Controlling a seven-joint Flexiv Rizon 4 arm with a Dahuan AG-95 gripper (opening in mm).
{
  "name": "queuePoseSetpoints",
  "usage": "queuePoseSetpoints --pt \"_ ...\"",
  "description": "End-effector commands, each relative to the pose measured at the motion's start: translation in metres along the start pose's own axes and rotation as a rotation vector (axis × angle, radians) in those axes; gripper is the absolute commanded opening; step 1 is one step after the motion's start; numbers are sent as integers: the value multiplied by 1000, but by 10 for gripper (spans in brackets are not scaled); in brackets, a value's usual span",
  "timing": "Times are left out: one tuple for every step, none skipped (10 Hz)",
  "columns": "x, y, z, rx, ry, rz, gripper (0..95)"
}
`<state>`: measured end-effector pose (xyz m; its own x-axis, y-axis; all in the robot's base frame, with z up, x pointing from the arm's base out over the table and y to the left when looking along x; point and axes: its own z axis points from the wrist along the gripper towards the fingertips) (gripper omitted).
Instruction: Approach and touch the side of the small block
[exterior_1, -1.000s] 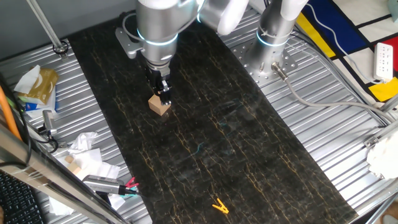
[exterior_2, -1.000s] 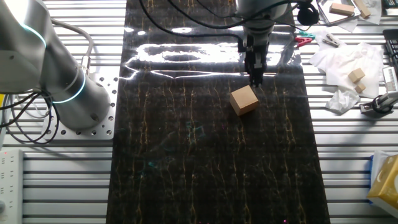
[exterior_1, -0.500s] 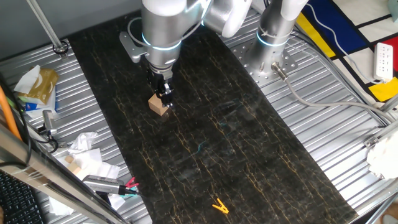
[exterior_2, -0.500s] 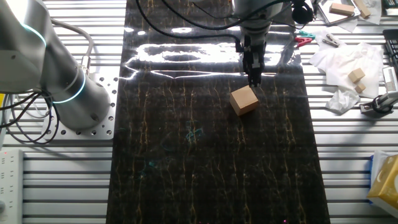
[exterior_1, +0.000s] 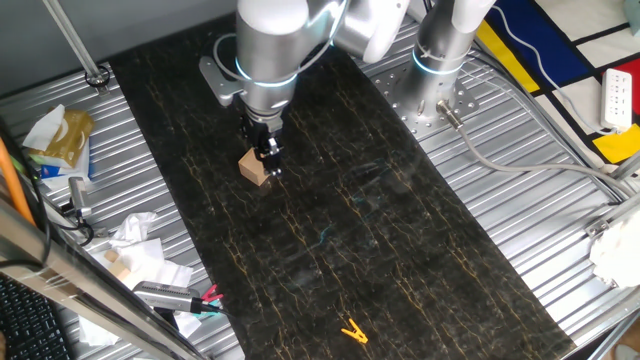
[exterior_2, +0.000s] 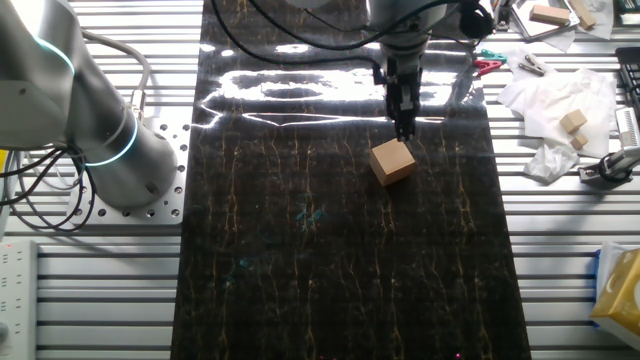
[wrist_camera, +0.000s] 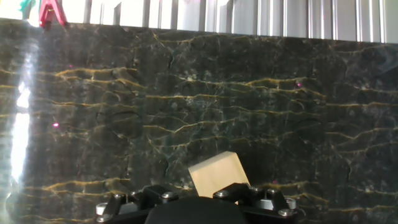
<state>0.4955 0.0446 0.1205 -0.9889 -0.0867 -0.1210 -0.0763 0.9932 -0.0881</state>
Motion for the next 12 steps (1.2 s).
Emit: queuePoseSetpoints --pt "1 -2 3 6 -4 -4 760" --pt "2 -2 4 9 -4 -6 760" --pt "3 -2 6 10 -6 -6 760" --pt "4 -2 9 12 -8 -7 760" --pt "4 -2 10 14 -8 -10 760" --pt "5 -2 12 17 -7 -13 760" --pt "6 -2 14 20 -4 -17 760" --pt "7 -2 16 21 -4 -19 760" --pt "8 -2 17 22 -4 -21 760" --pt "8 -2 18 25 -2 -23 760" --pt "8 -2 20 27 -2 -22 760" --pt "9 -2 23 27 -2 -19 760"
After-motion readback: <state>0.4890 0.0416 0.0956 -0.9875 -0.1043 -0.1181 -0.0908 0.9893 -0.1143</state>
